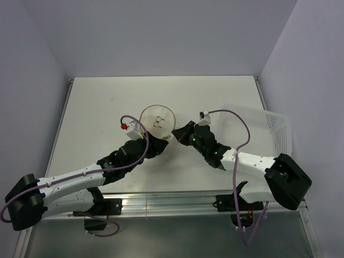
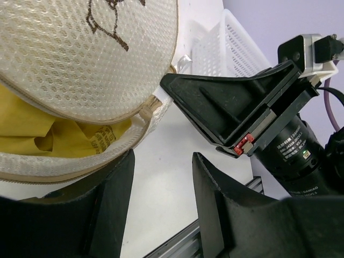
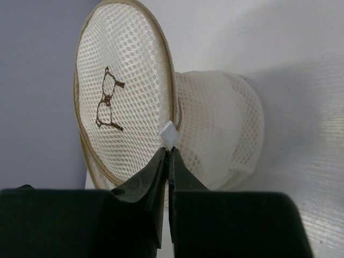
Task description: Place the bra in the laundry bag and zip it closed
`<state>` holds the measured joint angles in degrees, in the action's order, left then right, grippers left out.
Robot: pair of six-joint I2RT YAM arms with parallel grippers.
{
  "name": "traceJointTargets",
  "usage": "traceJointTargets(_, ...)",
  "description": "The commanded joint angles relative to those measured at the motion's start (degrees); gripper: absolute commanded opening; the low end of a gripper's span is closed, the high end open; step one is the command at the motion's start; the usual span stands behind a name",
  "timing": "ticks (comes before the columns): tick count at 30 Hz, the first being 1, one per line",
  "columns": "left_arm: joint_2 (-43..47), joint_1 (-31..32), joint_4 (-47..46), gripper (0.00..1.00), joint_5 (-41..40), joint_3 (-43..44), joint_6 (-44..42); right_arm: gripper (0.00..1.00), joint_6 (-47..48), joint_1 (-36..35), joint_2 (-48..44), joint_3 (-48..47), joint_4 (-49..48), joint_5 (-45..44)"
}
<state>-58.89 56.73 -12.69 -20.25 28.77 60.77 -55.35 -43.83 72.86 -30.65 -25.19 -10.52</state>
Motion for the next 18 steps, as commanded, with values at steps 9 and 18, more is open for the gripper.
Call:
traceJointTargets(9,-2.4,0.2,-3.6,0.5,-3.6,2.8,1.7,0.0,3.5,-0.1,-0.7,3.3,-11.1,-1.6)
traceJointTargets(18,-4.5,0.2,-3.6,0.43,-5.5,4.5,-0.5,0.0,4.2,-0.2,-1.0,3.7,-11.1,-1.6)
